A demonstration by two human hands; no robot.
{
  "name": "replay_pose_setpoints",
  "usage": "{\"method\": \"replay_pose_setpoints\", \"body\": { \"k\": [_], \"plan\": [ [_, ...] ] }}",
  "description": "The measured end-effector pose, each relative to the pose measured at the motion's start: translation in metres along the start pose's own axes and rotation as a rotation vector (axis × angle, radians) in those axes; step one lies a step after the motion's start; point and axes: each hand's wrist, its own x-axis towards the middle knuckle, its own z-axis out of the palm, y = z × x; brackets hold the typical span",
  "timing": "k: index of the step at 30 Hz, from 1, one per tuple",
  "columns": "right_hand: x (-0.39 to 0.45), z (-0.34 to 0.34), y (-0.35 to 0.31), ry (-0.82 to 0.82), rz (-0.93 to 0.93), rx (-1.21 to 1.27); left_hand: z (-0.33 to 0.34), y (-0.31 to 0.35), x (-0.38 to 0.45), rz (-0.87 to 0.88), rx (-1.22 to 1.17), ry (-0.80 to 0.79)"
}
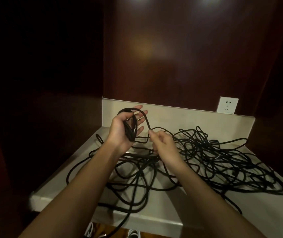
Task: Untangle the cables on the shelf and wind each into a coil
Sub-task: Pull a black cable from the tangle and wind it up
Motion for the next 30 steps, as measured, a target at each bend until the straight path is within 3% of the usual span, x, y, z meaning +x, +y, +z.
{"method": "replay_pose_setpoints", "body": {
  "k": [4, 9, 12, 17, 22, 27, 30],
  "plan": [
    [0.011, -0.008, -0.003, -0.040, 0.092, 0.103, 0.002, 0.000, -0.001, -0.067, -0.156, -0.181],
    [0.025, -0.001, -0.010, -0.059, 0.161, 0.332, -0.005, -0.002, 0.016, -0.102, -0.156, -0.185],
    [0.030, 0.010, -0.017, -0.059, 0.131, 0.285, -0.013, -0.007, 0.028, -0.104, -0.190, -0.229],
    [0.043, 0.034, -0.023, -0.059, 0.263, 0.077, -0.013, -0.004, 0.052, -0.015, -0.242, -0.099],
    [0.052, 0.049, -0.023, -0.079, 0.336, 0.102, -0.012, 0.008, 0.070, 0.043, -0.362, -0.022],
    [0.039, 0.045, -0.002, -0.229, 0.325, 0.102, -0.019, 0.014, 0.084, 0.142, -0.330, 0.097],
    [0.025, 0.036, 0.004, -0.340, 0.335, 0.052, -0.021, 0.012, 0.094, 0.311, -0.180, 0.198]
  ]
}}
